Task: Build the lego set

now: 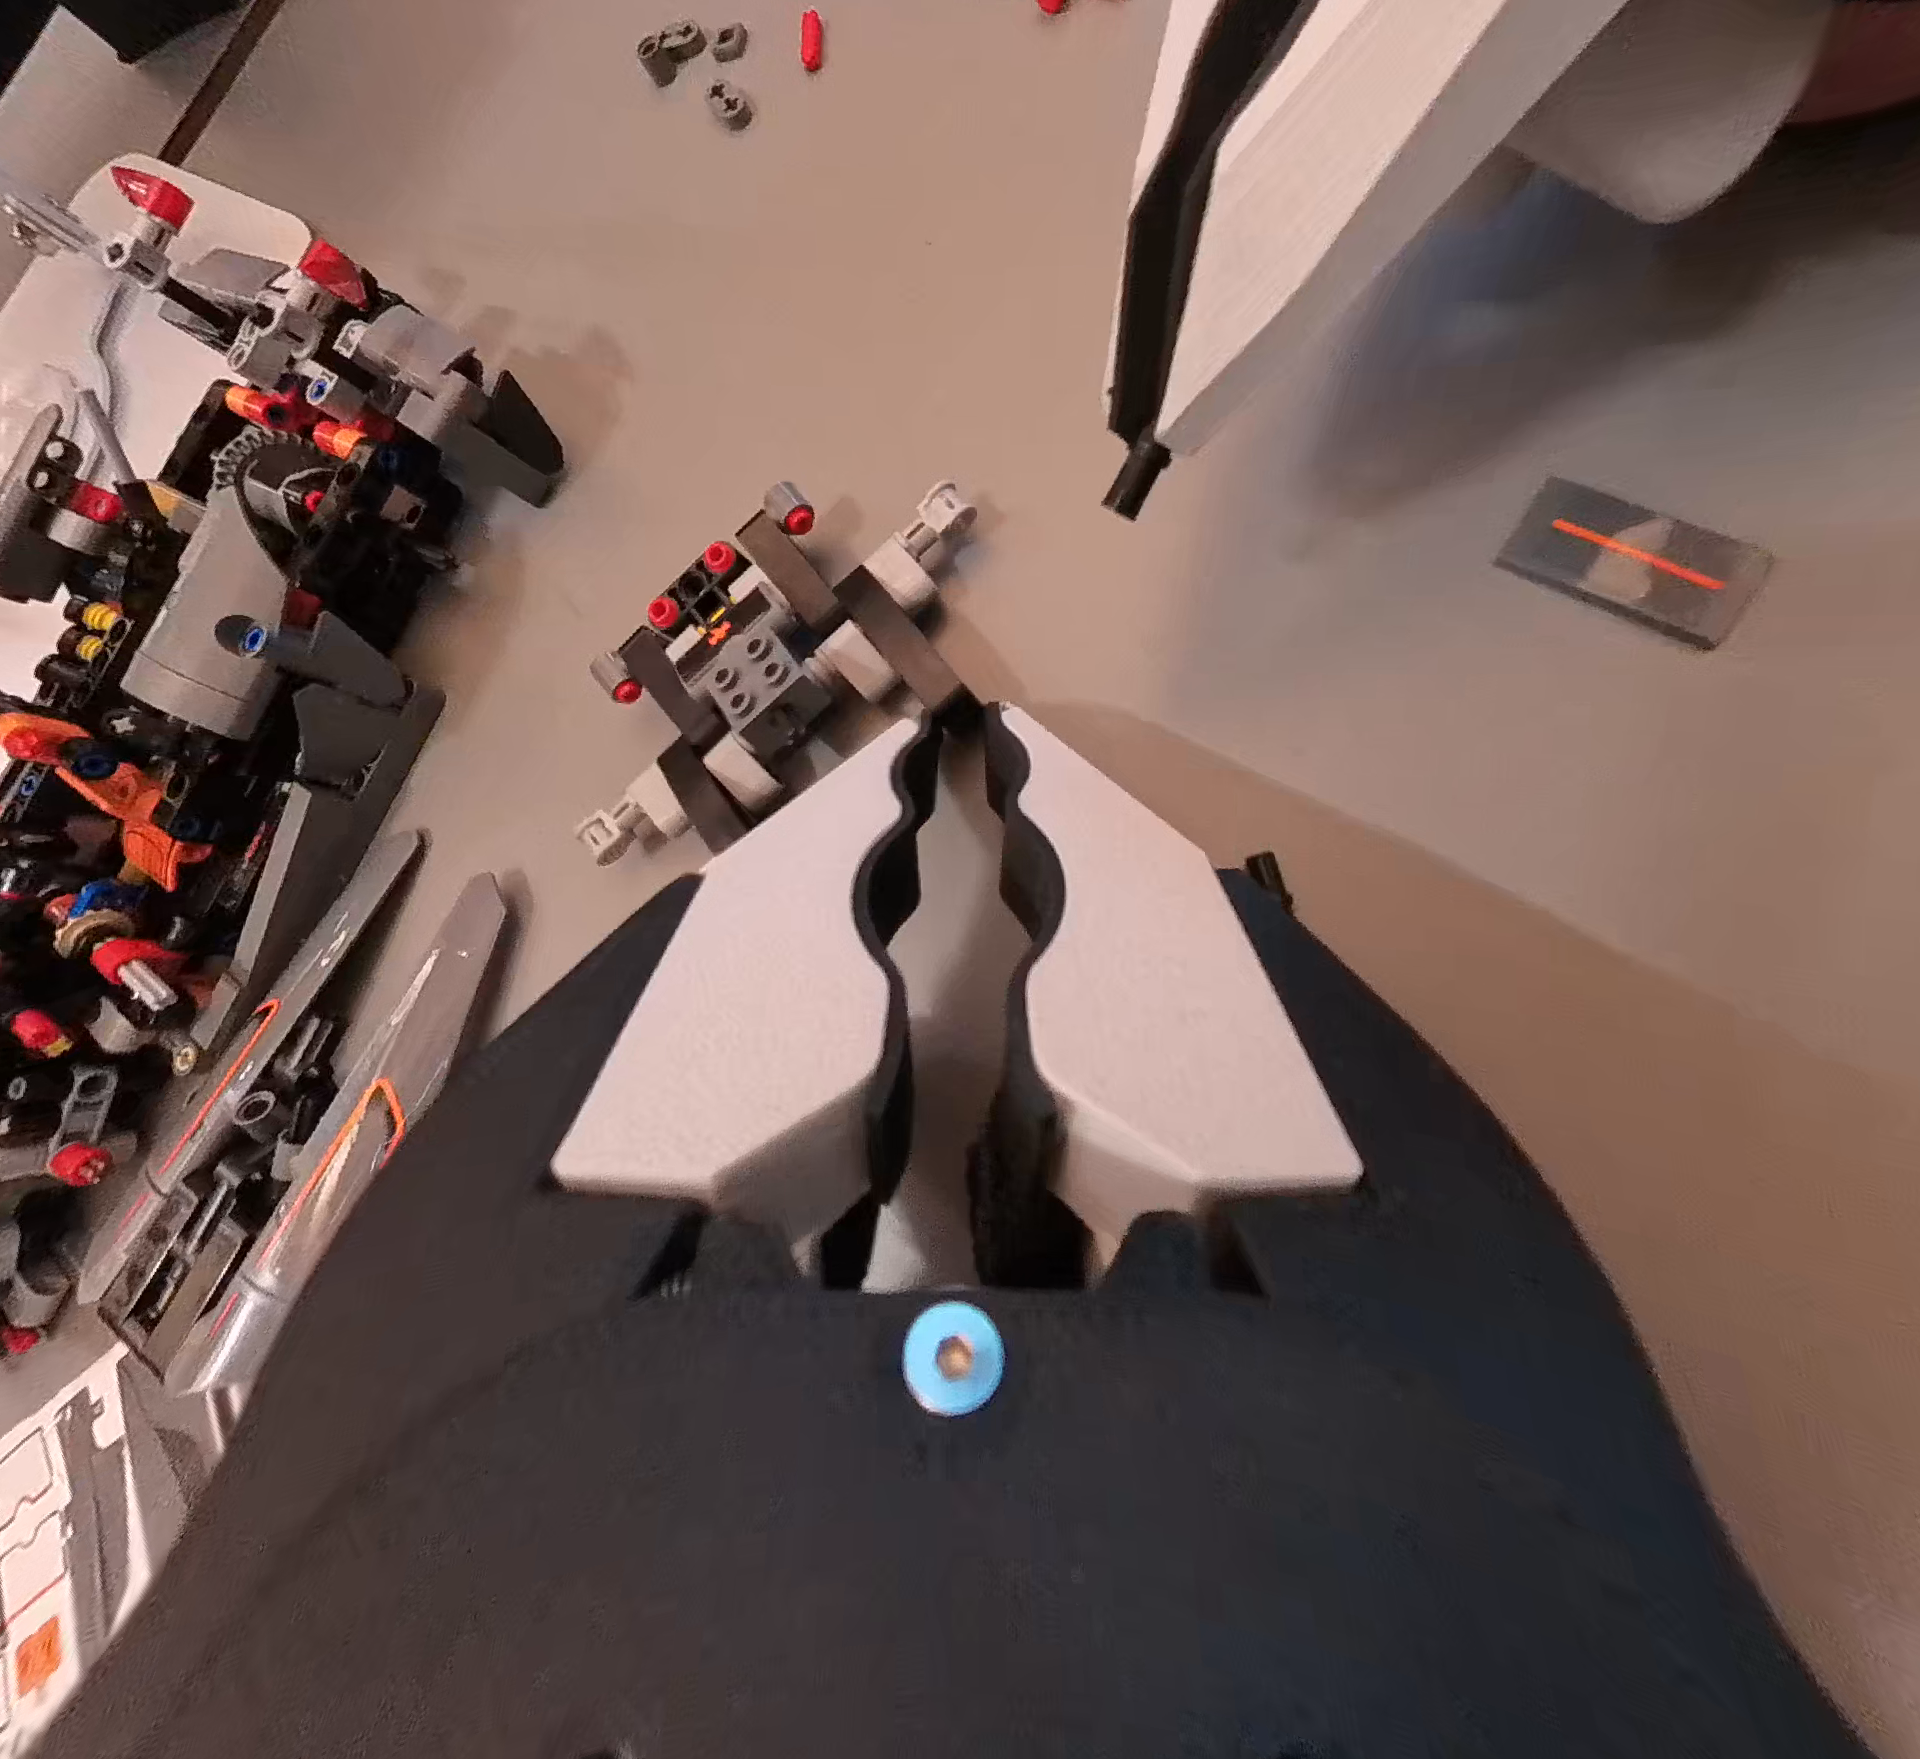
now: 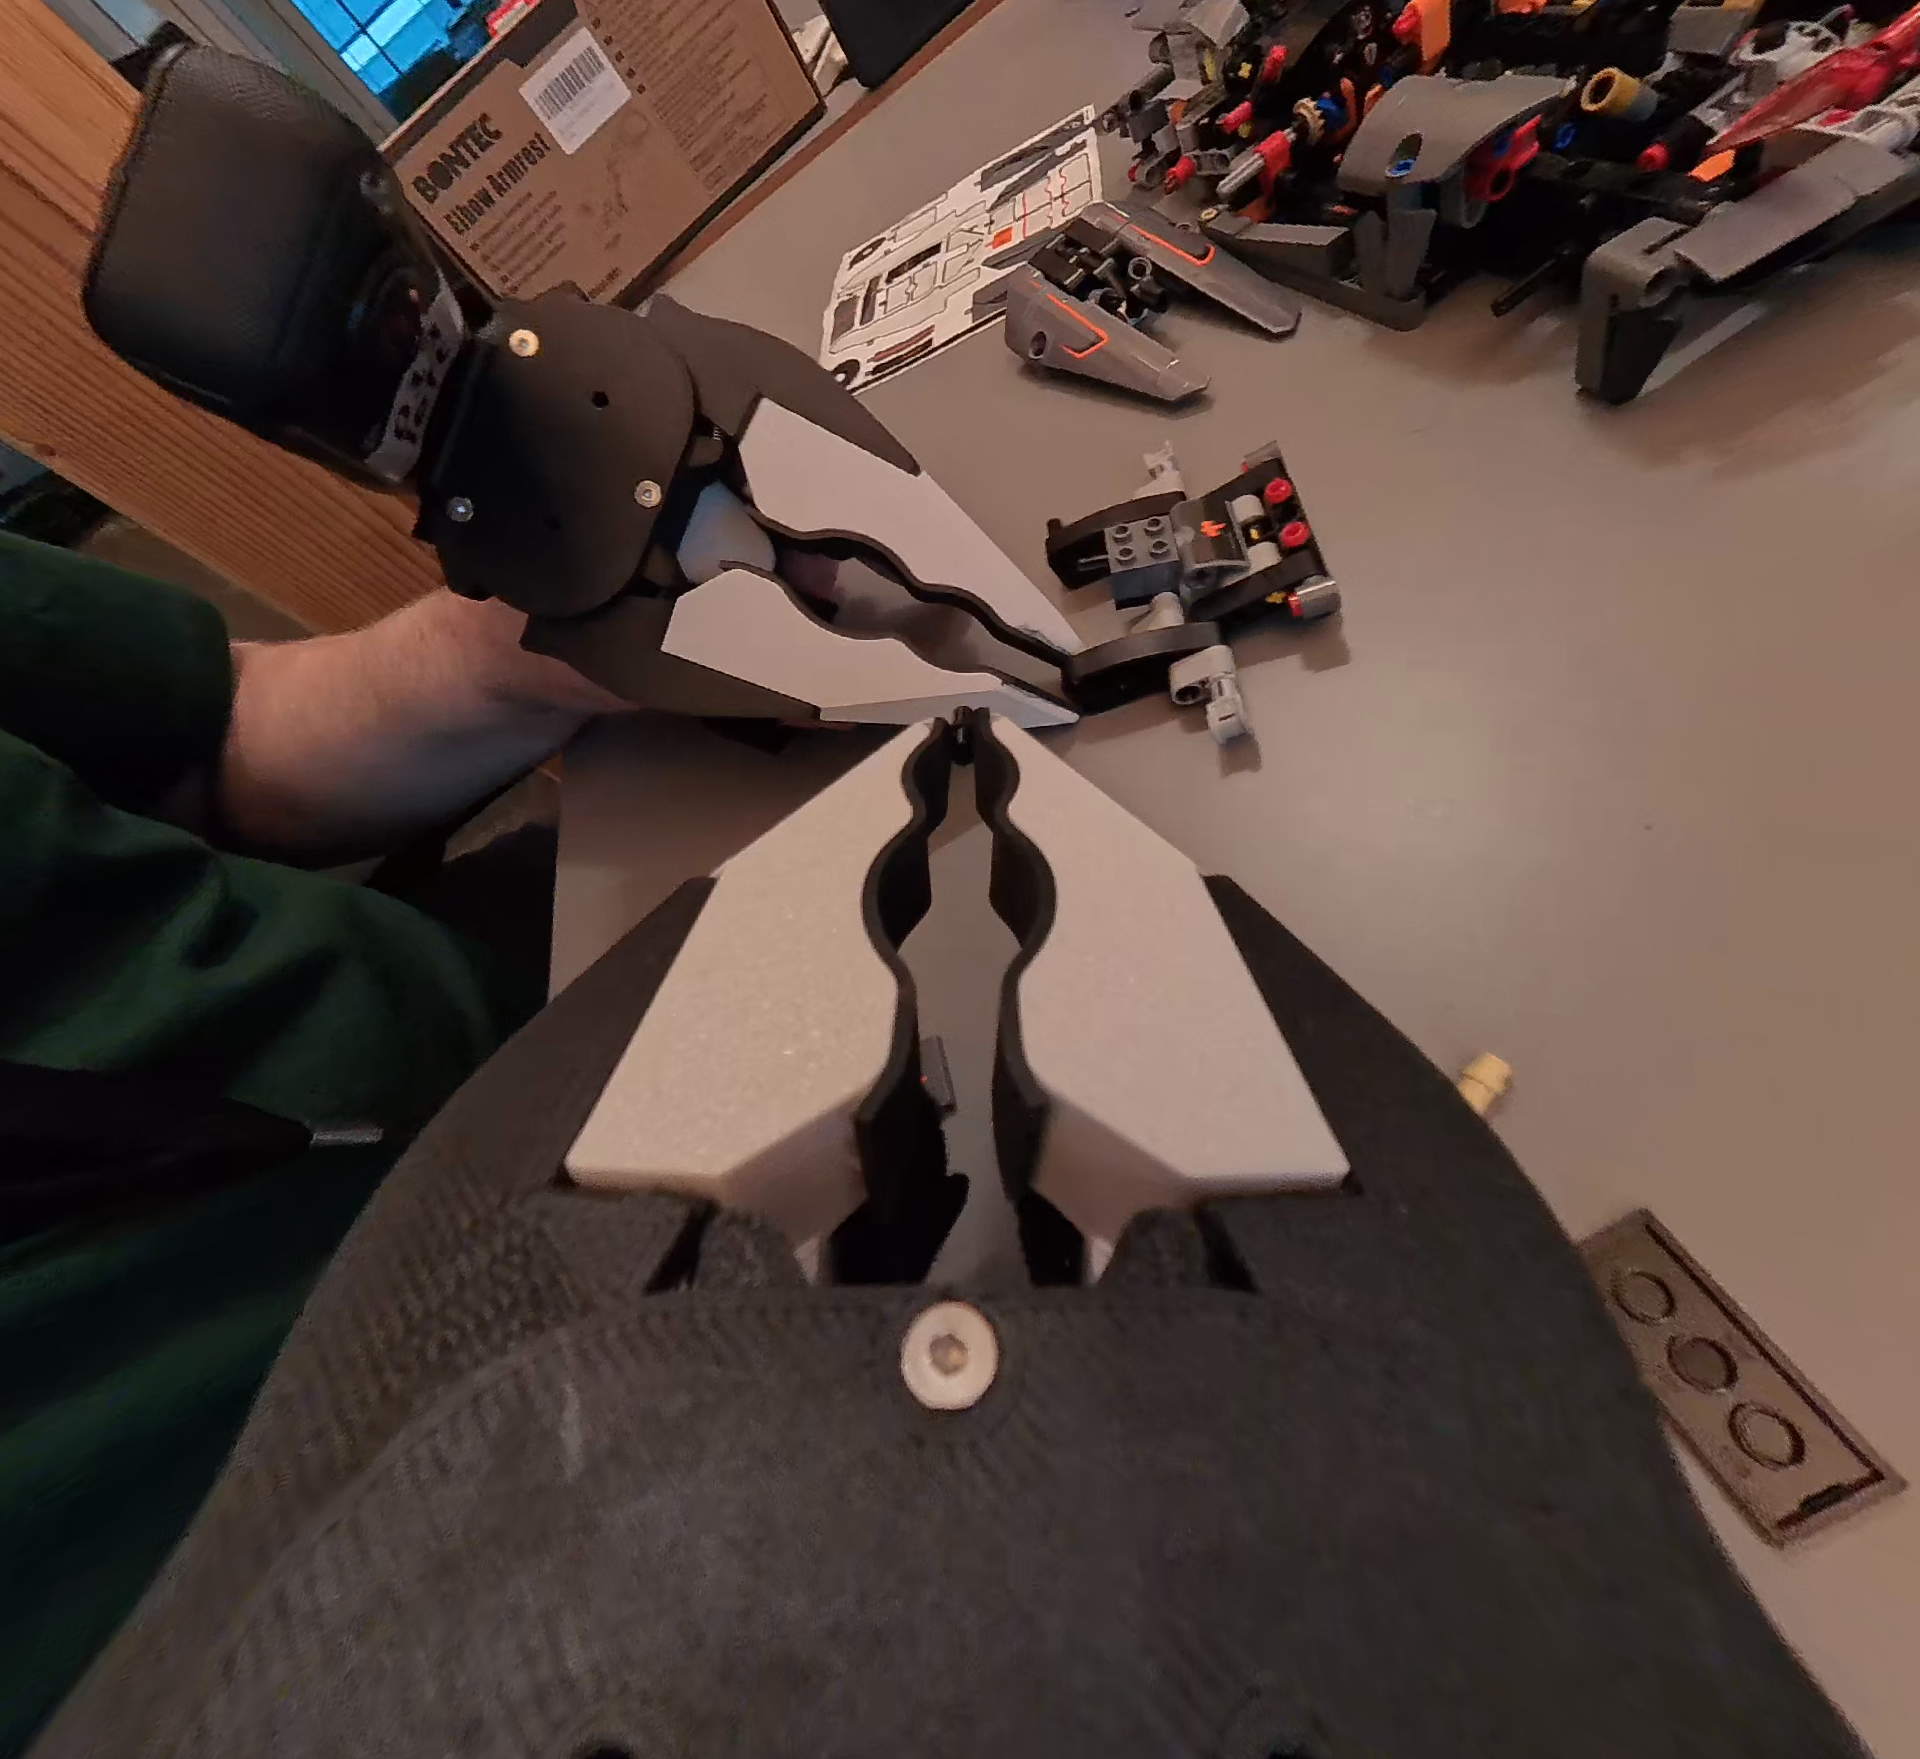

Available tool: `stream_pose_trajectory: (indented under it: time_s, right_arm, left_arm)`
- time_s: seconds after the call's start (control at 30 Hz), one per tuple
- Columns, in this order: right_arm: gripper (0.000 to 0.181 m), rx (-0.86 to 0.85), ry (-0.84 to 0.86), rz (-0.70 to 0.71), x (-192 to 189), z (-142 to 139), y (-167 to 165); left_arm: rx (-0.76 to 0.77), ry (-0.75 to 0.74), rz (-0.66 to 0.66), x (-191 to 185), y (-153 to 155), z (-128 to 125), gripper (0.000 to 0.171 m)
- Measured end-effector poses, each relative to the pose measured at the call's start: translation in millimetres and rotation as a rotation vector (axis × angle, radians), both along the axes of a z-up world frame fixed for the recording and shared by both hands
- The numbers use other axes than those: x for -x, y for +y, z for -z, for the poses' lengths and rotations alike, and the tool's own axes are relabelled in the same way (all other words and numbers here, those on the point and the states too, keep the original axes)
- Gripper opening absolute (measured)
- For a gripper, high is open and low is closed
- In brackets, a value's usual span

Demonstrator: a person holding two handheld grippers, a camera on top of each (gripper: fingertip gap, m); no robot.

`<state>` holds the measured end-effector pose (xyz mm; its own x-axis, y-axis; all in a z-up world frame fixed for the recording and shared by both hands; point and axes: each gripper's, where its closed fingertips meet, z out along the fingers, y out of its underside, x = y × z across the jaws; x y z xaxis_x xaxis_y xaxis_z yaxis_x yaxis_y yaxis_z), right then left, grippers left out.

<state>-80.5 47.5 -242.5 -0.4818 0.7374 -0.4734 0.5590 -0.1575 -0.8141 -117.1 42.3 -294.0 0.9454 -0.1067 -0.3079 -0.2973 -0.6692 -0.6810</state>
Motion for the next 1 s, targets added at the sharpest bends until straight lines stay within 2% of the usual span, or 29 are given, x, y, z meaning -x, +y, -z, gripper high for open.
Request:
stream_pose_trajectory:
  time_s: [0.27, 0.43, 0.57, 0.63, 0.73, 0.83, 0.9, 1.0]
  right_arm:
    - [0.001, -0.071, -0.001, 0.041, 7, 5, 7]
    - [0.001, -0.055, 0.002, 0.045, 8, 3, 10]
    - [0.002, -0.046, 0.001, 0.041, 8, 3, 10]
    - [0.002, -0.046, 0.001, 0.037, 8, 3, 9]
    - [0.001, -0.045, -0.002, 0.033, 8, 4, 9]
    - [0.001, -0.044, -0.003, 0.032, 8, 4, 9]
    - [0.002, -0.04, -0.007, 0.029, 8, 4, 8]
    - [0.002, -0.032, -0.01, 0.022, 8, 4, 8]
  left_arm:
    - [-0.017, -0.027, -0.009, 2, 5, -3, 0.0]
    - [-0.045, 0.05, 0.003, 6, 3, -14, 0.001]
    - [-0.05, 0.128, 0.088, 6, 1, -32, 0.017]
    - [0.009, 0.118, 0.151, 6, 2, -25, 0.028]
    - [0.086, 0.245, 0.182, 21, 7, -18, 0.039]
    - [0.109, 0.208, 0.21, 20, 15, -15, 0.043]
    - [0.175, 0.187, 0.214, 23, 15, -6, 0.035]
    - [0.189, 0.149, 0.197, 28, 18, -5, 0.036]
